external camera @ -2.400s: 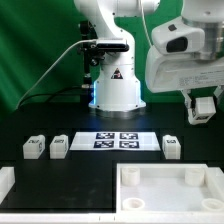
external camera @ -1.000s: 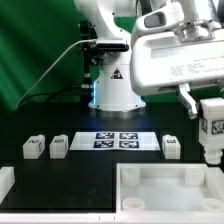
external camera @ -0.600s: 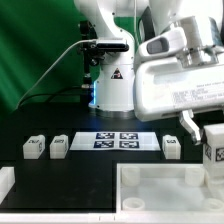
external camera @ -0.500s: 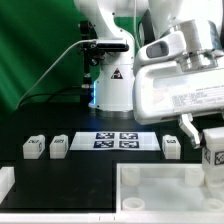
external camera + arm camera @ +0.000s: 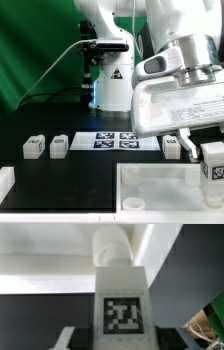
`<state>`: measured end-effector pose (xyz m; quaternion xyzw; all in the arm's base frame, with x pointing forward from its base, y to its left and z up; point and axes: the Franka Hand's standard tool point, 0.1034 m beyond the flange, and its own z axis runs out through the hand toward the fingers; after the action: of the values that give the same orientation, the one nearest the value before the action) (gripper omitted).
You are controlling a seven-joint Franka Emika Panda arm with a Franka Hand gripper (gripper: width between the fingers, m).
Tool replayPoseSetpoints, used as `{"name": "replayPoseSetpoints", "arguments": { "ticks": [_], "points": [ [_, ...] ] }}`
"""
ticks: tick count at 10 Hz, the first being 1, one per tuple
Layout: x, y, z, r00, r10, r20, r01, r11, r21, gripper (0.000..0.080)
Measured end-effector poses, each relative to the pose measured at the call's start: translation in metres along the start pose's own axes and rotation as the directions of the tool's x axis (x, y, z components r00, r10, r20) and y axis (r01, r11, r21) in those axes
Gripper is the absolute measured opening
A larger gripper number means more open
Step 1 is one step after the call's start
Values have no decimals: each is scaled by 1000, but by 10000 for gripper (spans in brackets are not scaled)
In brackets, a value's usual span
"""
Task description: Assemble one leg
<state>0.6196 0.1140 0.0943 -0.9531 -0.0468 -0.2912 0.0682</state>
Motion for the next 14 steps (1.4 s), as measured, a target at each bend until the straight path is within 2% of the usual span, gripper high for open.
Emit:
{"name": "replayPoseSetpoints", "arguments": {
  "ticks": [4, 5, 8, 11, 12, 13, 14],
  "points": [
    [-13, 2, 11, 1000, 17, -2, -17, 1000, -5, 292],
    [-14, 1, 11, 999, 37, -12, -38, 999, -14, 292],
    [-17, -3, 11, 997, 75, -22, -77, 993, -95, 293],
    [-20, -1, 13, 997, 72, 0, -71, 993, -99, 303],
    [-20, -1, 13, 997, 72, 0, -71, 993, -99, 515],
    [-20, -1, 13, 997, 72, 1, -71, 993, -99, 515],
    [-20, -1, 13, 997, 72, 1, -71, 993, -99, 625]
  ]
}}
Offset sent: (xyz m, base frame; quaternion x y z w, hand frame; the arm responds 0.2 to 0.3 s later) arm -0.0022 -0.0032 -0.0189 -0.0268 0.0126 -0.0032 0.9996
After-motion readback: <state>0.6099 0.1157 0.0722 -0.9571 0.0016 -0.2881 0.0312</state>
